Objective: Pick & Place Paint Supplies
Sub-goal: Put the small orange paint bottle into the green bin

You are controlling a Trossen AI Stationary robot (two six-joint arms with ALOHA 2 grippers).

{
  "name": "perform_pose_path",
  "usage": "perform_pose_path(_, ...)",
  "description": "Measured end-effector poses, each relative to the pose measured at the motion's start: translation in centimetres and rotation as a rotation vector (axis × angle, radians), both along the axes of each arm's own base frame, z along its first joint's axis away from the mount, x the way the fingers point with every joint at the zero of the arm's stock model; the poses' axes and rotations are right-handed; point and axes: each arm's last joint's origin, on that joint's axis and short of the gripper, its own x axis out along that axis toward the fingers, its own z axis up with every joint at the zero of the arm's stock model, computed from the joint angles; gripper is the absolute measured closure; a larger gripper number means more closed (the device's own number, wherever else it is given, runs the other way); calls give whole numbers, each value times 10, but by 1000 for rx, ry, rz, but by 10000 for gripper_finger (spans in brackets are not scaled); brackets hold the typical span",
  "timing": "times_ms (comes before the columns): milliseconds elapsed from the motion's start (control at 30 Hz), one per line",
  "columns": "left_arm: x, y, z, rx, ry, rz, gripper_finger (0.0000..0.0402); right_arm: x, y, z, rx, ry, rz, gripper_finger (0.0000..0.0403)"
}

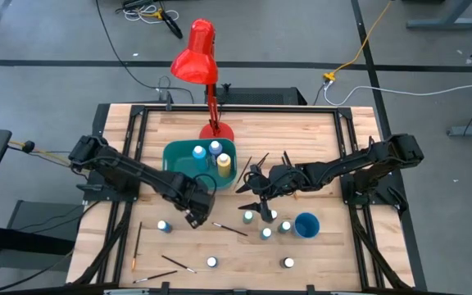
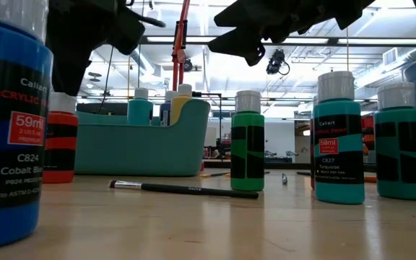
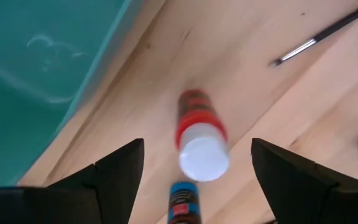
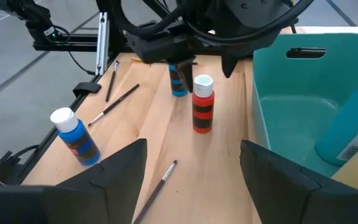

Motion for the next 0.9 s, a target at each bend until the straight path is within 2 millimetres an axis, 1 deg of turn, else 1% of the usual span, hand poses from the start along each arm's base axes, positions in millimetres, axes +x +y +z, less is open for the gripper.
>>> perform_pose_path(100,3,-2,0,-10,-39,-11,105,0,0,0,-7,-2,3,140)
perform_pose_path(267,2,-3,0,-4,-36,-9,105,0,0,0,-9,-2,3,140)
perform_pose_path(433,0,-9,0,9,-42,5,106,0,0,0,-9,-2,4,140)
perform_pose_path(500,-2,-11,-4,8,-46,13,109,0,0,0,-9,-2,4,140)
perform_pose_path(567,-5,-12,-13,7,-30,27,113,0,0,0,-9,-2,4,140)
perform_pose_path(733,-11,-10,-27,32,-12,26,126,0,0,0,-9,-2,4,140)
perform_pose_path(900,-7,-12,-27,27,-65,0,142,0,0,0,-10,-3,4,140)
